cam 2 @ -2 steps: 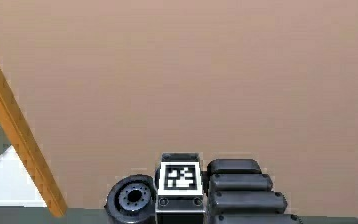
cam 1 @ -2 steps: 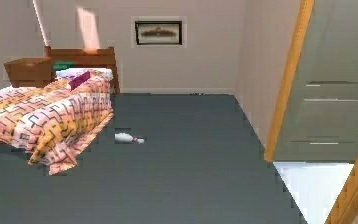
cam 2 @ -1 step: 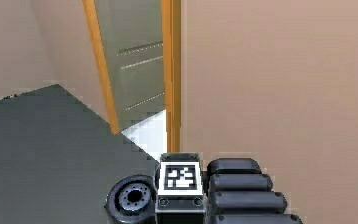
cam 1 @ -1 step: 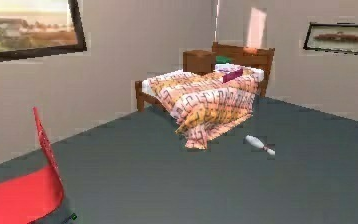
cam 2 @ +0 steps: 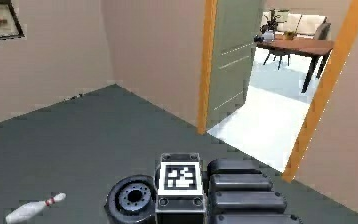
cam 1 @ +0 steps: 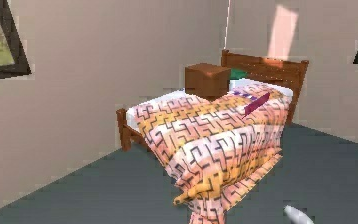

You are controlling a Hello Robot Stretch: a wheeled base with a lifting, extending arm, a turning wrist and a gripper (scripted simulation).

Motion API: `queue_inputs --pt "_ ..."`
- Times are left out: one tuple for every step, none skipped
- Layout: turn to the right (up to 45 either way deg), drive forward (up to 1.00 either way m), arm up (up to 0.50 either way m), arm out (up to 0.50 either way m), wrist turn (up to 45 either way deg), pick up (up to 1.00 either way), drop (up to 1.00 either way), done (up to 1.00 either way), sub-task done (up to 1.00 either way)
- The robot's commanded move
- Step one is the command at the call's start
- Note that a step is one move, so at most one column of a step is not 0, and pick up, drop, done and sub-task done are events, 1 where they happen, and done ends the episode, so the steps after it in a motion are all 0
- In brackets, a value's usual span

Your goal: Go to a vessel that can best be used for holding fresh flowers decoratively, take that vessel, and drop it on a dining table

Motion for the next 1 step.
queue_inputs --pt "-9.0 0.00 0.00 0.00 0.0 0.00 0.00 0.00 0.00"
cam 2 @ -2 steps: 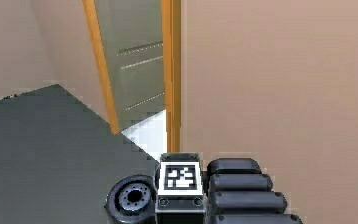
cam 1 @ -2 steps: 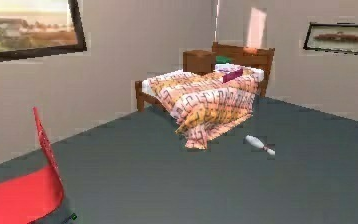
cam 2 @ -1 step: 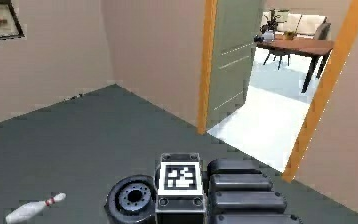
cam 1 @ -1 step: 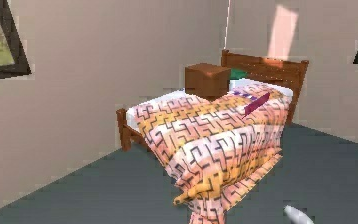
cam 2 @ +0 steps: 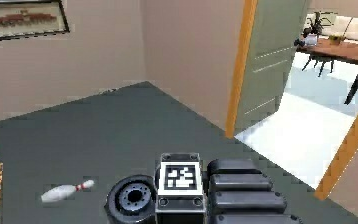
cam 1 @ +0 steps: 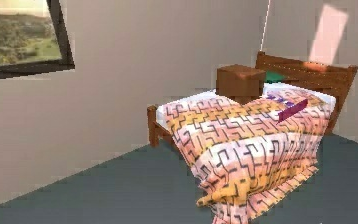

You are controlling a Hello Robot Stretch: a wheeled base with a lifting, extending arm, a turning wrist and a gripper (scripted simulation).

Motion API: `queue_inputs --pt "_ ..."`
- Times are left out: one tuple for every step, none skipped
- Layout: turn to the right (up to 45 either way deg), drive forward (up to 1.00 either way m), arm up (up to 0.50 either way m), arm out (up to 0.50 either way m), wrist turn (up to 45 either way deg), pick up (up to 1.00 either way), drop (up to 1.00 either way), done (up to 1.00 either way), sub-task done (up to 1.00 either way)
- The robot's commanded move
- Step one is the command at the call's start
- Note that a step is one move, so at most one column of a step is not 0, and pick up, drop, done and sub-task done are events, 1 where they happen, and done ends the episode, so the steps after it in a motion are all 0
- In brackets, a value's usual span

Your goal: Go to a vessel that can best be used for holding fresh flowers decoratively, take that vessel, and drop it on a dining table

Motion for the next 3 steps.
queue_inputs --pt "0.0 0.15 0.00 0.00 0.0 0.00 0.00 0.00 0.00" --pt "-33.0 0.00 0.00 0.00 0.0 0.00 0.00 0.00 0.00" --pt "0.0 0.90 0.00 0.00 0.0 0.00 0.00 0.00 0.00"
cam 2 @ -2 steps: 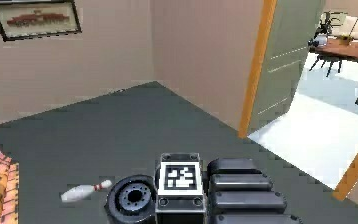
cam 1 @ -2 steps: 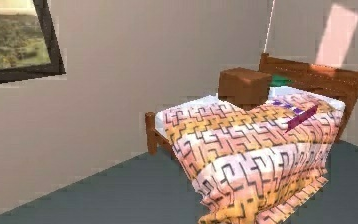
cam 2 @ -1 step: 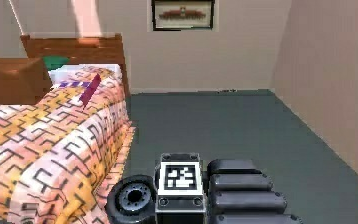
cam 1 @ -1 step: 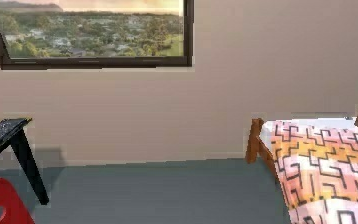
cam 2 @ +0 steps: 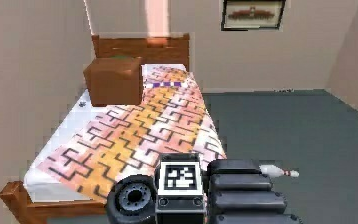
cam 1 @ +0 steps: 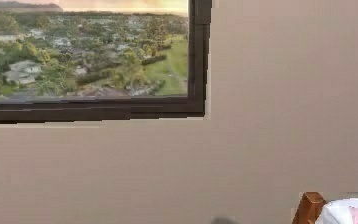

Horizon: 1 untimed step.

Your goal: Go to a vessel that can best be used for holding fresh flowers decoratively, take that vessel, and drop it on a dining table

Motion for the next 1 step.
queue_inputs --pt "-45.0 0.00 0.00 0.00 0.0 0.00 0.00 0.00 0.00"
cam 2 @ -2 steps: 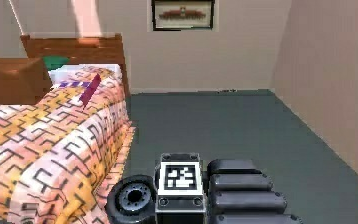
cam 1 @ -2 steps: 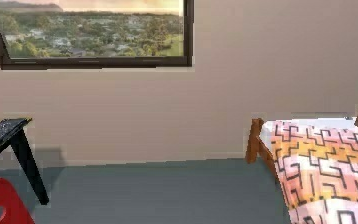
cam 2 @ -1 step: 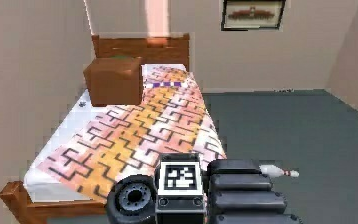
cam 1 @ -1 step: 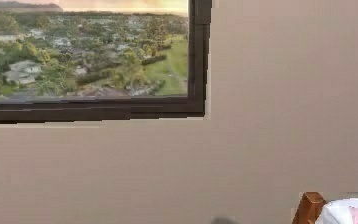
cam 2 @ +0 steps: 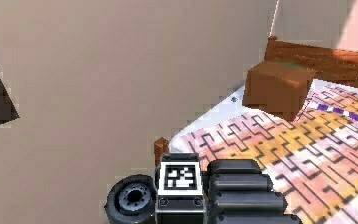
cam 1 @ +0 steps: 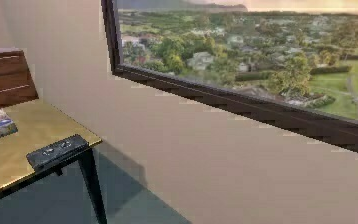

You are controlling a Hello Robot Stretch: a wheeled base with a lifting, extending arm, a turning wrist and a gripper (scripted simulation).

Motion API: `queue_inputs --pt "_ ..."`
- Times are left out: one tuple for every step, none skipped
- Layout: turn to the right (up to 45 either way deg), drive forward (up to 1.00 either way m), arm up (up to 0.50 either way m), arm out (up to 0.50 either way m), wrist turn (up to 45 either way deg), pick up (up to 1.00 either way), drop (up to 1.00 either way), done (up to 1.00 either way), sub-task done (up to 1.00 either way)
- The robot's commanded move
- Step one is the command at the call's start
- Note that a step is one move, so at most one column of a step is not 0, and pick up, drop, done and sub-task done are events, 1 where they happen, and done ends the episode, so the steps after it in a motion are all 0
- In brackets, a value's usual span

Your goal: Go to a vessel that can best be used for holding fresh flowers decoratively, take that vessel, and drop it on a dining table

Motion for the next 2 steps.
queue_inputs --pt "-27.0 0.00 0.00 0.00 0.0 0.00 0.00 0.00 0.00" --pt "0.0 0.45 0.00 0.00 0.0 0.00 0.00 0.00 0.00"
